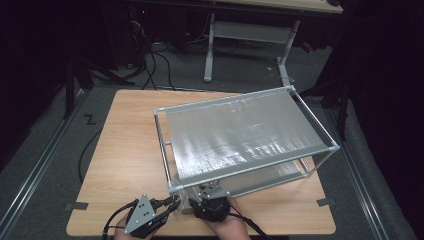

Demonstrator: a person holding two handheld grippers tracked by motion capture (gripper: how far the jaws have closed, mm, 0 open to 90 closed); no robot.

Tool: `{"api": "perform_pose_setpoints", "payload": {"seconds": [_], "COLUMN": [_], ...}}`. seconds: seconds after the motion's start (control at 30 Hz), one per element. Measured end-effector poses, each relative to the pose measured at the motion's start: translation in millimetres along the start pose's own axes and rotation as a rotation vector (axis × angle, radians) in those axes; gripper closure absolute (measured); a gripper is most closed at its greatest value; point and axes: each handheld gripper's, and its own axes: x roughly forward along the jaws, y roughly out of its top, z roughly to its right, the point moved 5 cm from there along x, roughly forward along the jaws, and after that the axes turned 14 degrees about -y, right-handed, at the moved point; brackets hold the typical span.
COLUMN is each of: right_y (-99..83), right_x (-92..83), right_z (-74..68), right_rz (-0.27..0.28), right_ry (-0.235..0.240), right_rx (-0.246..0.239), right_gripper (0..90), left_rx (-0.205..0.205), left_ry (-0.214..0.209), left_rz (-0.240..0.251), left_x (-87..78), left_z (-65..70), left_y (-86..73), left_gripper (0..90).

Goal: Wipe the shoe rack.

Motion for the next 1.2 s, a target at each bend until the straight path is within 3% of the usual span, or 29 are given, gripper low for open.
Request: {"api": "perform_pose_setpoints", "payload": {"seconds": [0.03, 0.2, 0.23, 0.3, 0.33, 0.37, 0.5, 0.57, 0.6, 0.63, 0.8, 0.9, 1.03, 1.2], "right_y": [-0.5, -1.6, -0.5, -1.1, -3.0, -2.2, -3.2, -4.9, -7.3, -6.5, -8.8, -11.2, -14.9, -24.0], "right_x": [-1.2, -2.1, 0.1, -0.4, -3.3, -0.4, 1.3, -0.4, -3.8, -1.2, -0.7, -3.0, -5.4, -10.7], "right_z": [-2.4, -1.9, 1.1, 1.8, 0.4, 4.2, 11.6, 13.3, 12.5, 16.3, 24.2, 26.5, 36.2, 57.3], "right_rz": [-0.019, -0.037, -0.007, -0.018, -0.062, -0.022, 0.001, -0.019, -0.068, -0.029, -0.020, -0.043, -0.045, -0.063], "right_ry": [0.005, 0.014, 0.015, 0.019, 0.016, 0.018, 0.007, 0.000, -0.008, -0.009, -0.024, -0.039, -0.047, -0.091], "right_rx": [0.021, 0.038, 0.007, 0.022, 0.059, 0.026, 0.000, 0.021, 0.060, 0.025, 0.017, 0.041, 0.052, 0.088], "right_gripper": [42.8, 42.8, 42.8, 42.9, 43.0, 43.1, 43.8, 44.1, 44.3, 44.4, 45.2, 45.3, 45.5, 45.6], "left_rx": [0.000, 0.000, 0.002, 0.005, 0.004, 0.003, 0.004, 0.005, 0.005, 0.005, 0.004, 0.006, 0.005, 0.005], "left_ry": [0.000, -0.001, -0.001, -0.001, -0.003, -0.004, -0.005, -0.004, -0.004, -0.003, -0.003, -0.002, -0.002, -0.001], "left_rz": [0.000, -0.001, -0.001, -0.002, -0.001, -0.001, -0.001, 0.000, -0.001, 0.000, 0.001, -0.001, -0.003, -0.005], "left_x": [0.0, 0.1, 0.3, 0.7, 0.8, 0.9, 0.8, 0.9, 0.8, 0.9, 1.0, 0.9, 0.8, 1.0], "left_z": [0.0, 0.1, 0.4, 0.6, 0.7, 0.7, 0.6, 0.7, 0.6, 0.7, 0.7, 0.7, 0.7, 0.8], "left_y": [0.0, 0.0, 0.1, 0.2, 0.2, 0.1, 0.0, 0.0, 0.0, 0.0, 0.1, 0.1, 0.0, 0.2], "left_gripper": [79.6, 79.6, 79.5, 79.5, 79.5, 79.6, 79.5, 79.5, 79.5, 79.5, 79.5, 79.5, 79.5, 79.4]}}
